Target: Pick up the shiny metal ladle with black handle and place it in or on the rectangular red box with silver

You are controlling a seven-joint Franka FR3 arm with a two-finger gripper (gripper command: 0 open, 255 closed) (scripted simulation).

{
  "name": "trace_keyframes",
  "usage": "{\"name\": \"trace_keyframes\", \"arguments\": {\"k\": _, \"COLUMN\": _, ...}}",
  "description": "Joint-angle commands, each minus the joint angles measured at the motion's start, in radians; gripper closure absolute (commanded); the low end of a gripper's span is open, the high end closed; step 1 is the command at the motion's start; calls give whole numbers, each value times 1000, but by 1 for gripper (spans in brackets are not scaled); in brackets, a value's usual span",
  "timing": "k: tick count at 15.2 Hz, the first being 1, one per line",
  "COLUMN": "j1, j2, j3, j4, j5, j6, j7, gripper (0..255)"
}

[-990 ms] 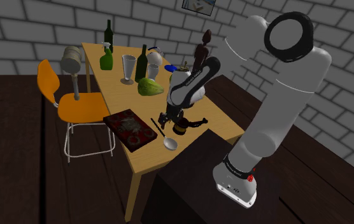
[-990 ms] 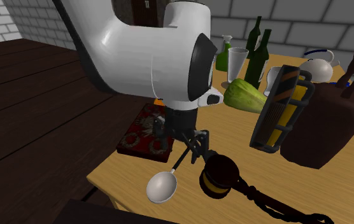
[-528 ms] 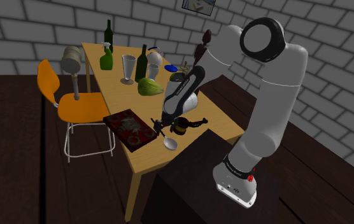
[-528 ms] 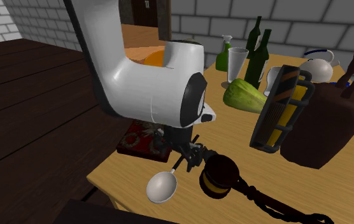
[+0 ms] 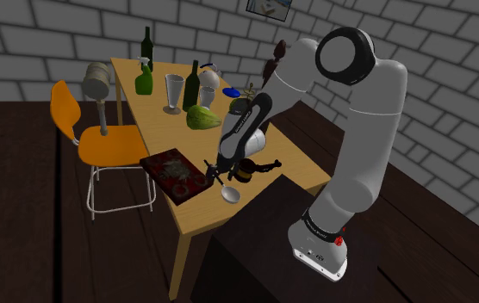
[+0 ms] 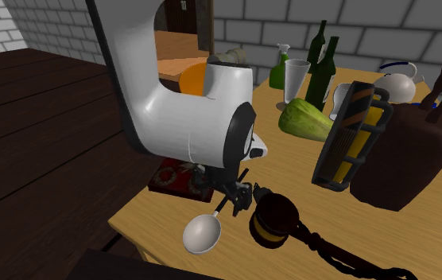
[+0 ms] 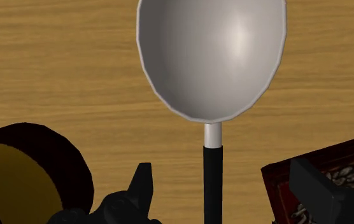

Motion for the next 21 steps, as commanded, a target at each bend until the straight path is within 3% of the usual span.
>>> {"name": "trace_keyframes", "arguments": {"k": 1, "j1": 1, "j2": 13, "j3": -2, "j4": -7, "j5": 1, "j6": -1, "j7": 3, "gripper": 0}}
{"name": "trace_keyframes", "arguments": {"k": 3, "j1": 1, "j2": 13, "j3": -2, "j4": -7, "j5": 1, "j6": -1, "j7": 3, "gripper": 0}}
{"name": "trace_keyframes", "arguments": {"k": 4, "j1": 4, "j2": 14, "j3": -1, "j4": -6, "j5": 1, "j6": 0, "j7": 8, "gripper": 255}}
{"name": "trace_keyframes", "arguments": {"k": 11, "j1": 9, "j2": 25, "j3": 7, "j4": -38, "j5": 9, "j6": 43, "j7": 12, "gripper": 255}}
{"name": "trace_keyframes", "arguments": {"k": 21, "j1": 10, "j2": -125, "j3": -14, "j4": -38, "j5": -14, "j6": -107, "j7": 19, "gripper": 255}}
